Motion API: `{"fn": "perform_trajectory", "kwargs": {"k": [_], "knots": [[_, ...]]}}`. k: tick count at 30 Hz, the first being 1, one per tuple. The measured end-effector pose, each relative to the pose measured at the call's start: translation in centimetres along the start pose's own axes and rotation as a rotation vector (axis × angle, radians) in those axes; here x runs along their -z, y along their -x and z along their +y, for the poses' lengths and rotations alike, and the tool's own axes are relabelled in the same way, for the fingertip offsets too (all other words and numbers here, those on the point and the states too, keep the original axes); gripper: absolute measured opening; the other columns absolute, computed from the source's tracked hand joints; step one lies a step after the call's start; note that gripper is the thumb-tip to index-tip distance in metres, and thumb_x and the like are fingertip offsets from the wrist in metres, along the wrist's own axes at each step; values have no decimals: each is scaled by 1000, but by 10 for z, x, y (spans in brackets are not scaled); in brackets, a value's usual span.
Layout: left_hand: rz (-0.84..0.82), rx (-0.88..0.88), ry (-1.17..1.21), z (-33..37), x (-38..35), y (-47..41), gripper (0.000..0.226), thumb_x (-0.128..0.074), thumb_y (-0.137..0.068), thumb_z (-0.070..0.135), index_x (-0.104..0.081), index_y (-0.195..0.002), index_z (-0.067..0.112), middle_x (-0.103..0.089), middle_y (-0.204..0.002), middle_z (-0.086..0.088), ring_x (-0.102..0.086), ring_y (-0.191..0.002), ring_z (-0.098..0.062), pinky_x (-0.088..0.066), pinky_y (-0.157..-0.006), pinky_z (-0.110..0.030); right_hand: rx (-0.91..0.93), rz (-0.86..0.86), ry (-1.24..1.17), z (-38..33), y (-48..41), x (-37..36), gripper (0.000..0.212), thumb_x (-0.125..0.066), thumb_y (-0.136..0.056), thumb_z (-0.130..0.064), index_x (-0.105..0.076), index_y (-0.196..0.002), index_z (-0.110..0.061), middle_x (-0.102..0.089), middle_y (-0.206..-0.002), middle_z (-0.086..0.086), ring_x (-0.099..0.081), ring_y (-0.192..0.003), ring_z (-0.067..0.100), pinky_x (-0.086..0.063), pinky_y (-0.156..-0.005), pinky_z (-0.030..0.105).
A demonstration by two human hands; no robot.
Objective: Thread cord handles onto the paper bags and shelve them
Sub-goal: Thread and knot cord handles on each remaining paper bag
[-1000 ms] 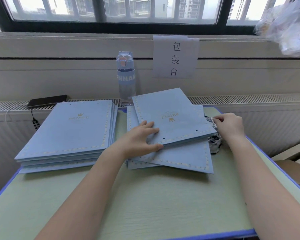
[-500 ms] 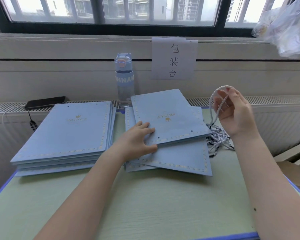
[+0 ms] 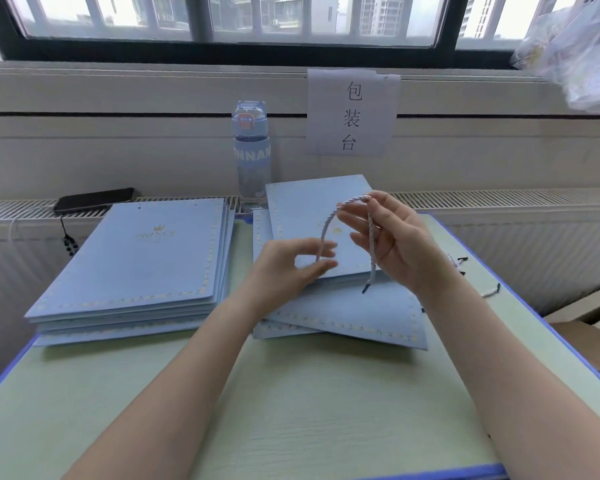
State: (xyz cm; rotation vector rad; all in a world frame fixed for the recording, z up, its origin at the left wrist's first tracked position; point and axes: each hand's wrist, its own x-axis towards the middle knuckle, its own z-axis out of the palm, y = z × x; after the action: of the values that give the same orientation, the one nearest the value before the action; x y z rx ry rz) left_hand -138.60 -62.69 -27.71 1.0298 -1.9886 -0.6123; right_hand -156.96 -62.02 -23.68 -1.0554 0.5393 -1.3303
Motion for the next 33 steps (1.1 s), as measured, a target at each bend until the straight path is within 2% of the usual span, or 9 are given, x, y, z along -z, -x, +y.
{"fn": "perform_trajectory", "kwargs": {"k": [3,7,12,15,18,24,28,31,33], "knots": [[67,30,147,0,3,-1,14,-64,-89,14,-72,-100,13,-71,-76,8,-67,-70,-6,-55,-74,-22,92,179,-48,-8,-4,12,19,-36,-99,-7,-53,-93,-12,-74,-86,4,-71,-83,11,-54,-60,18],[131,63,299,-1,11,-4,19,-50,-96,18,-61,-110,26,-68,-65,11,-59,-54,-10,-55,-61,-27,109,267,117,-14,-6,30,21,-37,-100,-5,-54,-91,-13,-74,-85,3,-71,-83,11,-54,-62,19],[125,96,345,-2,13,-6,33,-32,-102,2,-54,-118,21,-52,-74,2,-48,-57,-5,-54,-55,-23,149,301,232,-6,-9,30,19,-38,-100,-4,-53,-91,-12,-73,-80,2,-72,-82,18,-54,-62,23],[160,115,322,-1,13,-7,34,-30,-101,0,-52,-120,17,-52,-76,2,-48,-59,-3,-53,-55,-22,171,323,274,-5,-10,33,18,-38,-101,-5,-53,-93,-12,-72,-78,1,-72,-80,20,-54,-61,23],[256,119,283,-2,11,-7,20,-39,-100,4,-49,-113,15,-63,-80,2,-54,-61,-5,-53,-58,-25,185,365,328,-5,-10,35,18,-40,-100,-7,-55,-94,-14,-70,-74,-1,-70,-72,19,-53,-60,23],[414,86,140,-8,12,-6,9,-64,-89,17,-71,-92,12,-67,-73,11,-62,-63,3,-54,-64,-17,212,471,446,0,-11,38,21,-42,-99,-4,-56,-89,-16,-62,-80,3,-61,-57,10,-51,-57,20],[422,66,76,-8,9,-7,16,-60,-92,12,-72,-103,12,-67,-85,8,-62,-79,1,-57,-68,-23,267,555,571,4,-12,39,24,-42,-96,-2,-58,-87,-18,-60,-80,0,-57,-55,5,-51,-58,20],[400,67,74,-7,8,-6,23,-54,-94,2,-71,-106,10,-66,-87,8,-60,-77,7,-55,-69,-16,340,633,609,4,-13,39,25,-45,-95,-4,-60,-85,-22,-61,-79,-2,-57,-56,3,-50,-59,19],[412,63,71,-8,8,-5,20,-59,-91,3,-73,-101,13,-68,-83,10,-63,-72,4,-56,-70,-20,361,689,673,4,-14,40,23,-47,-93,-4,-61,-85,-21,-62,-82,-2,-57,-62,3,-51,-62,22]]}}
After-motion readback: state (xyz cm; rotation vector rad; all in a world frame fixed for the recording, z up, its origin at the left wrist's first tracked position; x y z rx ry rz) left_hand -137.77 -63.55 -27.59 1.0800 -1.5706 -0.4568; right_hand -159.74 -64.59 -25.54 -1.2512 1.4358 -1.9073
